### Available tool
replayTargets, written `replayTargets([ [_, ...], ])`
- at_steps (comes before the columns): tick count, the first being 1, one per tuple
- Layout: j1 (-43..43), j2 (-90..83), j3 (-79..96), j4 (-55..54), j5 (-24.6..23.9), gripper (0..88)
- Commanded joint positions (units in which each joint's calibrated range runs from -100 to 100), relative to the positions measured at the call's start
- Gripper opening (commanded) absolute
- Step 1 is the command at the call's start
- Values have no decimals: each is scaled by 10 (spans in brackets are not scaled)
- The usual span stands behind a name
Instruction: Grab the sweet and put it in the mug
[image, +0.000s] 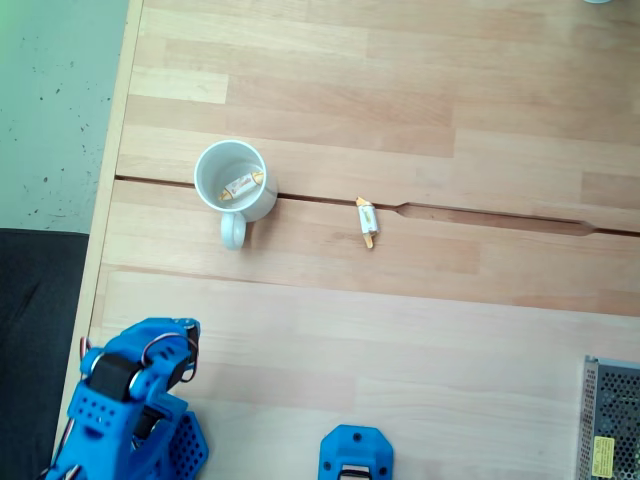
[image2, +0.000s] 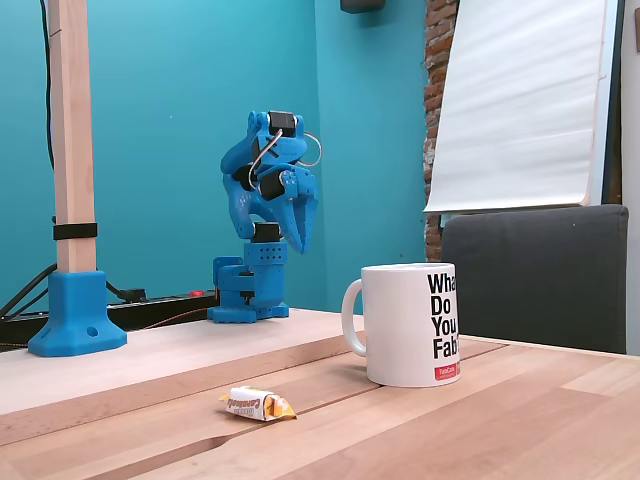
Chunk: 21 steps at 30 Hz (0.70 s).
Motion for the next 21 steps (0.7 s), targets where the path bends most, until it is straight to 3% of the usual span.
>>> replayTargets([
  [1,16,78,-84,25,-1,0],
  [10,102,216,-239,33,-2,0],
  [21,114,430,-418,75,-1,0],
])
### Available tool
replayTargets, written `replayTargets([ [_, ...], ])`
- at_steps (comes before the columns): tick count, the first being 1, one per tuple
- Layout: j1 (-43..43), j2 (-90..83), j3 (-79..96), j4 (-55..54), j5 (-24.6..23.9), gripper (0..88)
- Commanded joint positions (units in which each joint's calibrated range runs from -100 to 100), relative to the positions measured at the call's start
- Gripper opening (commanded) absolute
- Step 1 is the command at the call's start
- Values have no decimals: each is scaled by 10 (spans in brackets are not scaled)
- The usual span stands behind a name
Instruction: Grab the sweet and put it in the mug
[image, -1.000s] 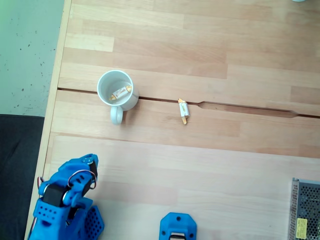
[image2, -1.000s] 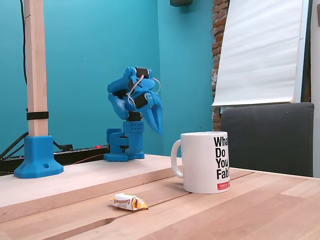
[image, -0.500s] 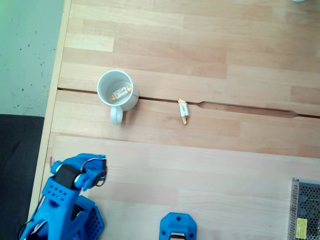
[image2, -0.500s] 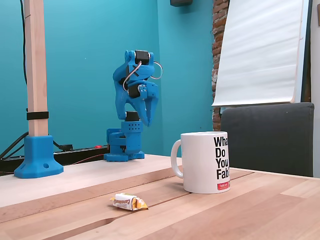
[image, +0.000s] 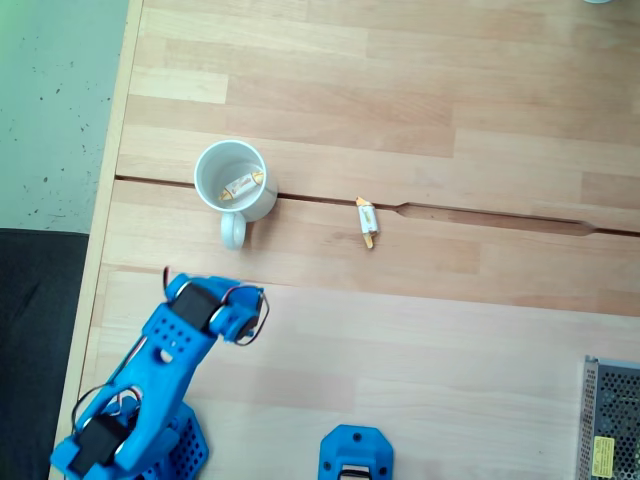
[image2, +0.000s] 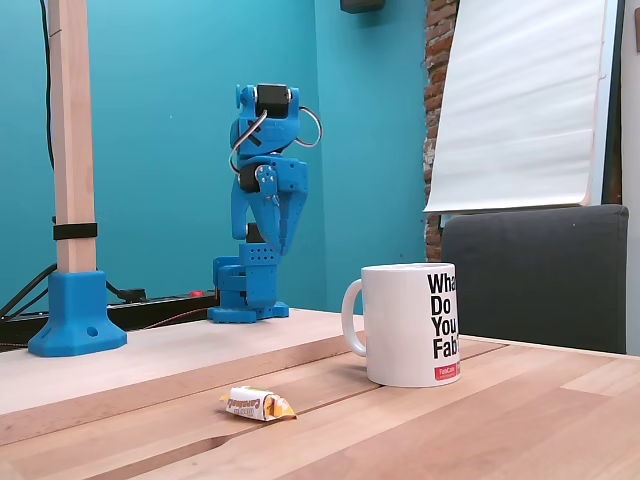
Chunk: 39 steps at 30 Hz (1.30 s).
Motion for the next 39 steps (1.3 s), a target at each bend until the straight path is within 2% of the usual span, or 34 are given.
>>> replayTargets([
  [1,5,24,-79,7,-2,0],
  [20,9,182,-288,-78,-3,0],
  [29,71,191,-328,-94,-25,0],
  [39,71,191,-366,-63,20,0],
])
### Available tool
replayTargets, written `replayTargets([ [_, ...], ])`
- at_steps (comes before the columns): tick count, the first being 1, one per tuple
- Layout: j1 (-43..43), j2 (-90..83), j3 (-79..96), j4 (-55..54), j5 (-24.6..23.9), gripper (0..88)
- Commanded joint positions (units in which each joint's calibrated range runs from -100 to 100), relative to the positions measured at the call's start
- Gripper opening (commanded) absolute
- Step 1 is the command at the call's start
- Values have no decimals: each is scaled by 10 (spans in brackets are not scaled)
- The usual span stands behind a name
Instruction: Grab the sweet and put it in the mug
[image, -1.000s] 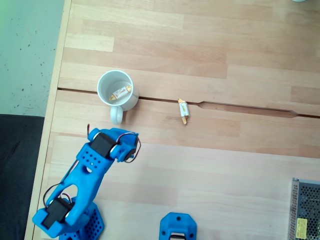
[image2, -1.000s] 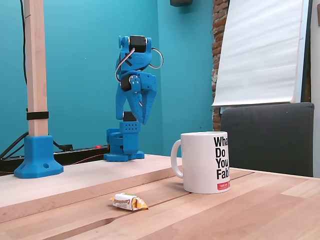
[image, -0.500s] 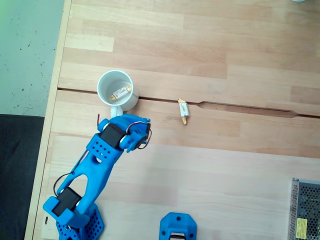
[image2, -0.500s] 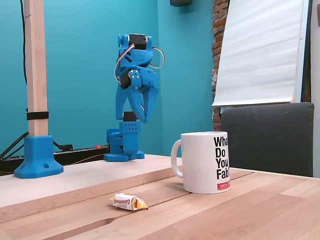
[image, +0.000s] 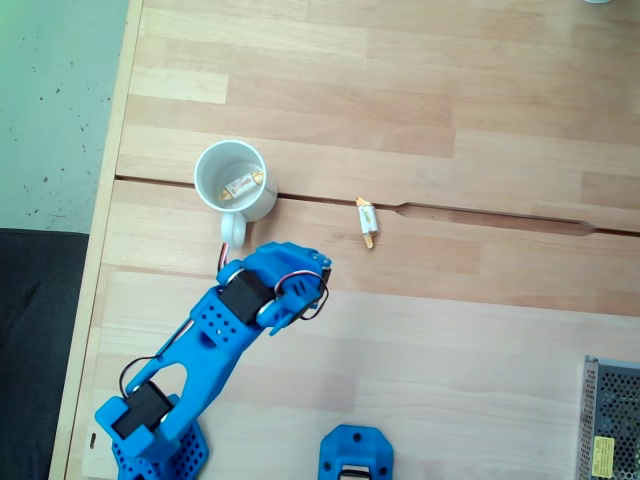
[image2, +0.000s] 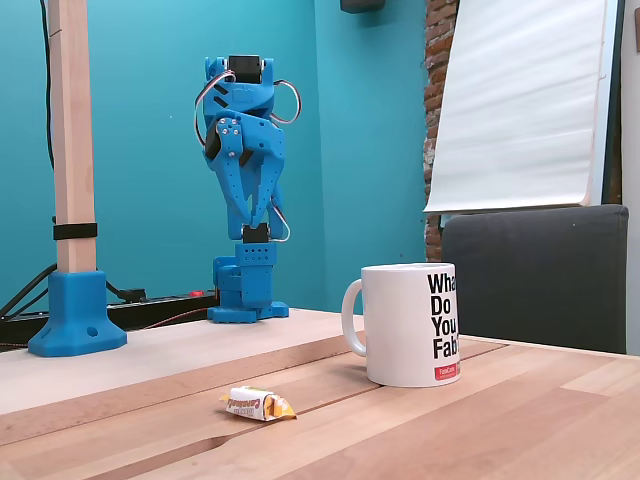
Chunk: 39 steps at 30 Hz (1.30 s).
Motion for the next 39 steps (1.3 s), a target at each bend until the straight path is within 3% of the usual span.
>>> replayTargets([
  [1,1,-5,-40,13,21,0],
  [6,1,-1,-46,19,43,0],
  [20,1,43,-69,15,24,0],
  [39,0,253,-244,61,22,0],
])
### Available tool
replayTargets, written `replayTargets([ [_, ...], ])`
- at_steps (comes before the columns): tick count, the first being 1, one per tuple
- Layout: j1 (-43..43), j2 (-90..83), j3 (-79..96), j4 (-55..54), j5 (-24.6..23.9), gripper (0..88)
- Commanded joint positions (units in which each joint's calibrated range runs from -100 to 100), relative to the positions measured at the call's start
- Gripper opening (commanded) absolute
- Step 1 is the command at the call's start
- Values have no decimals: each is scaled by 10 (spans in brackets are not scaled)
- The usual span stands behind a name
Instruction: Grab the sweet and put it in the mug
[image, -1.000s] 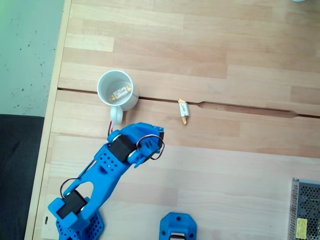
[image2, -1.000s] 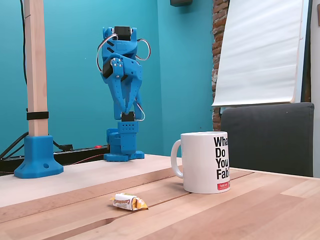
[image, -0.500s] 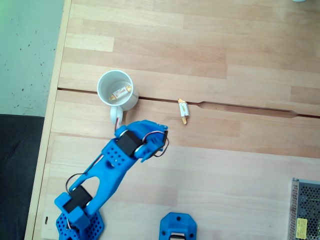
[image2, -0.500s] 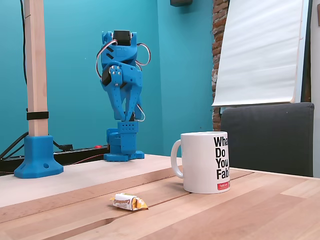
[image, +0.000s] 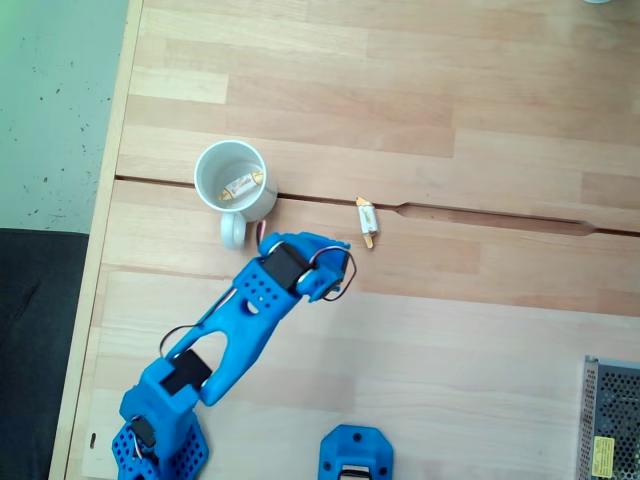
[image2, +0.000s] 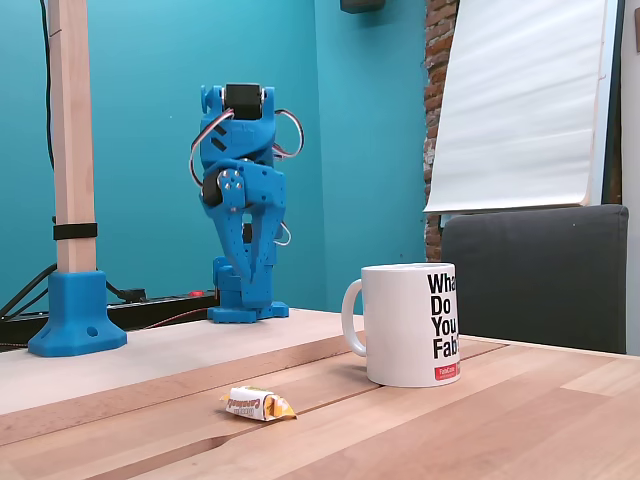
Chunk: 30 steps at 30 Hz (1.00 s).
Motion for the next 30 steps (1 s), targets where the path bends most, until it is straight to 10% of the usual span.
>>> replayTargets([
  [1,0,20,-70,11,-3,0],
  [30,2,176,-295,7,-3,0],
])
